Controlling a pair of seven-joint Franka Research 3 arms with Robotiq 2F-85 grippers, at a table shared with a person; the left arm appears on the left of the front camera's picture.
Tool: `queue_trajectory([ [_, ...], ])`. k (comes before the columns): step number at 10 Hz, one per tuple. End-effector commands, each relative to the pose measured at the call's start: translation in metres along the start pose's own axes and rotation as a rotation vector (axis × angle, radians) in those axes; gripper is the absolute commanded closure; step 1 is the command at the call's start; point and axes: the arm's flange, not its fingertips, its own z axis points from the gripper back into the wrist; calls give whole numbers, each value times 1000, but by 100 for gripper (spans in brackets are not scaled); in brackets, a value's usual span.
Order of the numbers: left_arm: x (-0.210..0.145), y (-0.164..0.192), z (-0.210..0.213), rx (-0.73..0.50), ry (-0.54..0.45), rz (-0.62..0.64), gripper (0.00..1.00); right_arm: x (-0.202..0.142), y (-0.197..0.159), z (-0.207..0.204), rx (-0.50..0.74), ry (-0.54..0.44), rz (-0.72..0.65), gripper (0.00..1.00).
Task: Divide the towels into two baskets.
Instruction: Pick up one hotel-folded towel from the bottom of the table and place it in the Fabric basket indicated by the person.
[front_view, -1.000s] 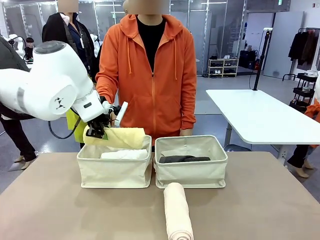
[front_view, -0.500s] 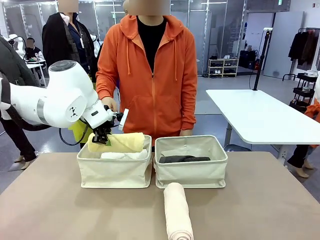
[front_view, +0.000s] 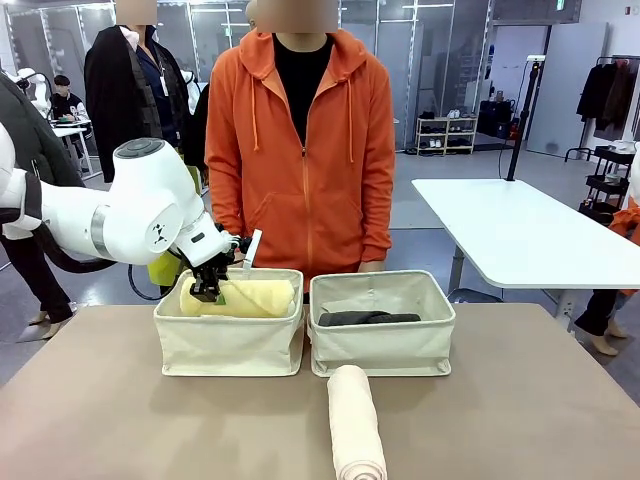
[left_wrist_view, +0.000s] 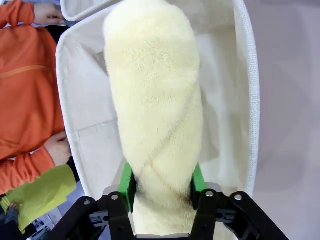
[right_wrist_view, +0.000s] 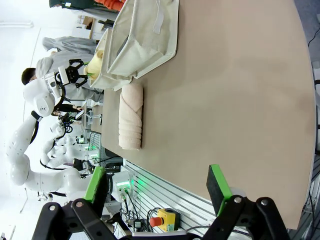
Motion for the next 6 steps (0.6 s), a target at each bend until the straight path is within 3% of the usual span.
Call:
queue_trajectory([
  [1,-3,7,8,2,4,5,0,-3,3,1,2,10,10,0],
  [3,-5,3,9,-3,20,31,0,-3,3,1,2,10,10,0],
  [4,-6,-3,13,-24,-4,28,26,-3,3,1,2,10,10,0],
  [6,-3,3,3,7,3,9,26,-3,3,1,2,10,10,0],
])
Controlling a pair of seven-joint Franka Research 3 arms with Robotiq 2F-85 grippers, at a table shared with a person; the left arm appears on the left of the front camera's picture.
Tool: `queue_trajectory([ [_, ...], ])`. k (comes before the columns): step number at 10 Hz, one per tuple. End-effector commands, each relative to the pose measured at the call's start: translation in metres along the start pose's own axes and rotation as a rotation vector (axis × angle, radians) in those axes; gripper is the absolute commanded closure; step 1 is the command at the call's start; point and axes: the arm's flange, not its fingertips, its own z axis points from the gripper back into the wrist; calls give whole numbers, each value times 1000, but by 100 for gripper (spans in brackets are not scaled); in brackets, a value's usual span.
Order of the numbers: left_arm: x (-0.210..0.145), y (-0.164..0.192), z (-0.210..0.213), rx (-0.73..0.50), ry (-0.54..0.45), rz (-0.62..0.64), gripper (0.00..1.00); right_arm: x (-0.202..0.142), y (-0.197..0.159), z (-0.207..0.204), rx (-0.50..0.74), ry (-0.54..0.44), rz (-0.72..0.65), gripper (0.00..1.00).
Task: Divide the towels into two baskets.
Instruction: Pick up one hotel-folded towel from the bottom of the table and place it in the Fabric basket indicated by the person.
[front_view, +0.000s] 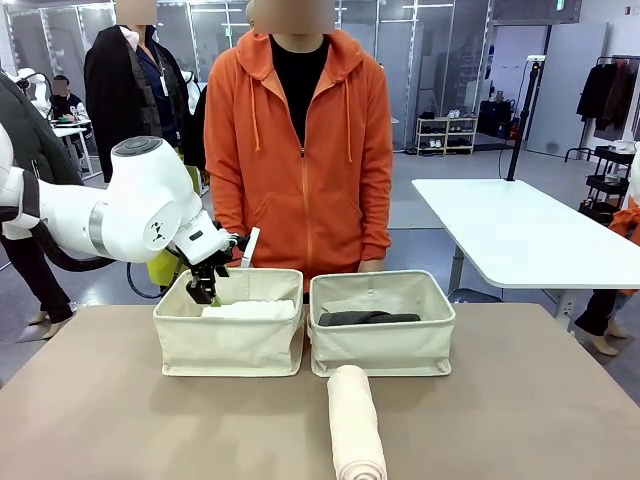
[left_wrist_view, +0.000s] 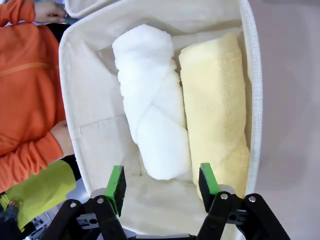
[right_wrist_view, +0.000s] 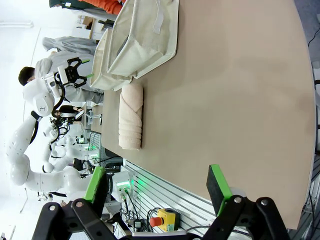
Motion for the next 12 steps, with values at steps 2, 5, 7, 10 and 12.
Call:
queue_trajectory([
  [2,-1,1,0,5,1,1,26,-3,3,1,2,10,10,0],
  [5,-1,1,0,5,1,1,26,-3,3,1,2,10,10,0],
  [7,-1,1,0,5,1,1,26,-3,3,1,2,10,10,0],
  [10,0,0,-1,-1,0,-1,26,-3,3,1,2,10,10,0],
  [12,-31,-9,58,-91,-77,272,26,-3,3,1,2,10,10,0],
])
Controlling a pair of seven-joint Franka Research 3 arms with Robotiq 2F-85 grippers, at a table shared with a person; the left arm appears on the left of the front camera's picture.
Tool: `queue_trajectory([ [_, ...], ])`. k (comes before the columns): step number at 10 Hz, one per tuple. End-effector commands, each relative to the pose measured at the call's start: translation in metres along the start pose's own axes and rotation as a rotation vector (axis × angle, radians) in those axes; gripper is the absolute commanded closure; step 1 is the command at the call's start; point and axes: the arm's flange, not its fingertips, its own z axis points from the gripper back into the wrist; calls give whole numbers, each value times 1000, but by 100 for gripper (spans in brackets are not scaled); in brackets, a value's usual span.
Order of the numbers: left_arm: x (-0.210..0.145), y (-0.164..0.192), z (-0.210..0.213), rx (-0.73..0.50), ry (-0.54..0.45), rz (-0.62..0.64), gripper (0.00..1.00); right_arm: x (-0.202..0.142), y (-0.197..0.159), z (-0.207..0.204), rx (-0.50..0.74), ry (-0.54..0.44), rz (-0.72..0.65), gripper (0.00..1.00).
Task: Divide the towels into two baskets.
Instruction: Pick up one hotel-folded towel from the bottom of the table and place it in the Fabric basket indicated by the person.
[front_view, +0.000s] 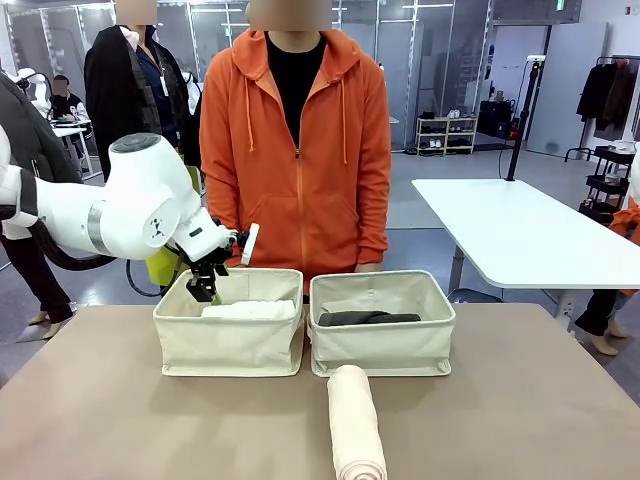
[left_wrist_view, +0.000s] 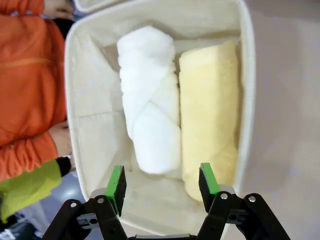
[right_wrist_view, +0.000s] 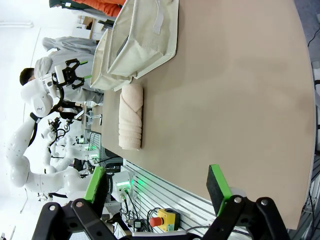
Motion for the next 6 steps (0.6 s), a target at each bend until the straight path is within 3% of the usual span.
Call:
queue_trajectory([
  [1,-41,-19,63,-138,-111,293,26,-3,3,1,2,10,10,0],
  [3,-77,-48,102,-277,-226,490,26,-3,3,1,2,10,10,0],
  [4,-102,-67,119,-429,-374,629,26,-3,3,1,2,10,10,0],
  [6,-161,-94,136,-638,-546,895,26,-3,3,1,2,10,10,0],
])
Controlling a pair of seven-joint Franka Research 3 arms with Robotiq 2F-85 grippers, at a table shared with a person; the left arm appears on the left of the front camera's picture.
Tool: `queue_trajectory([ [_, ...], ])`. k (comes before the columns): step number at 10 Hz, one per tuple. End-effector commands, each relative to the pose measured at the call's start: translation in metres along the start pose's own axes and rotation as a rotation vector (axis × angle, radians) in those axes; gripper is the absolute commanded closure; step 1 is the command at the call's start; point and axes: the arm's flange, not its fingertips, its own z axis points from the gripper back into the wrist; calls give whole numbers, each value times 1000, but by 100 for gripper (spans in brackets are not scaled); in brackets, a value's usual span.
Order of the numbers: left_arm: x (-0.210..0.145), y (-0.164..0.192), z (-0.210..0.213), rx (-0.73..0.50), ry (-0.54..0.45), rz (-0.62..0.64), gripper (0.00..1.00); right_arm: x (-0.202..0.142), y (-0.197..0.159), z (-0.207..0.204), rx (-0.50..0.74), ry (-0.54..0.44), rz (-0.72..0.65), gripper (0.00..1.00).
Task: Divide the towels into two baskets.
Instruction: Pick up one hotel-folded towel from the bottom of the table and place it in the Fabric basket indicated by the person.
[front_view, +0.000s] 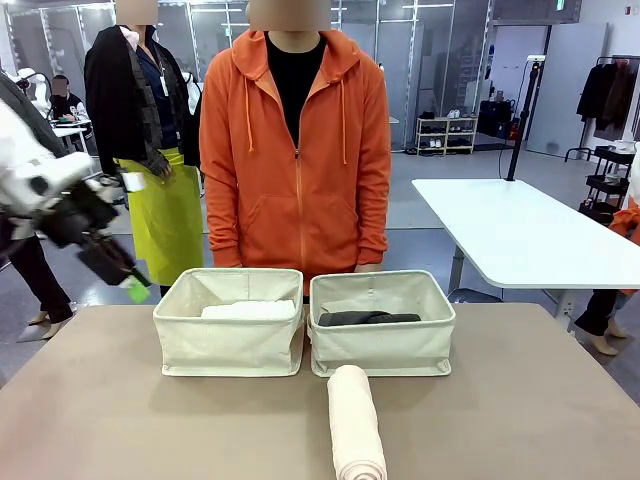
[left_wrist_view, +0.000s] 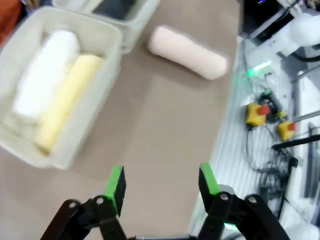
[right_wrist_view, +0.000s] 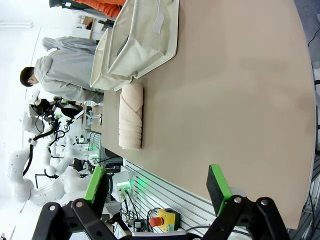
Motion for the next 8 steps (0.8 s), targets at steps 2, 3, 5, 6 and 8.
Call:
queue_trajectory([
  [2,-87,3,41,-225,-305,393,26,-3,3,1,2,11,10,0],
  [3,-120,4,52,-257,-356,445,26,-3,3,1,2,11,10,0],
  [5,-187,14,73,-241,-542,518,26,-3,3,1,2,11,10,0],
  [6,-207,19,73,-243,-560,545,26,-3,3,1,2,11,10,0],
  [8,-238,32,76,-257,-605,590,0,-3,3,1,2,11,10,0],
])
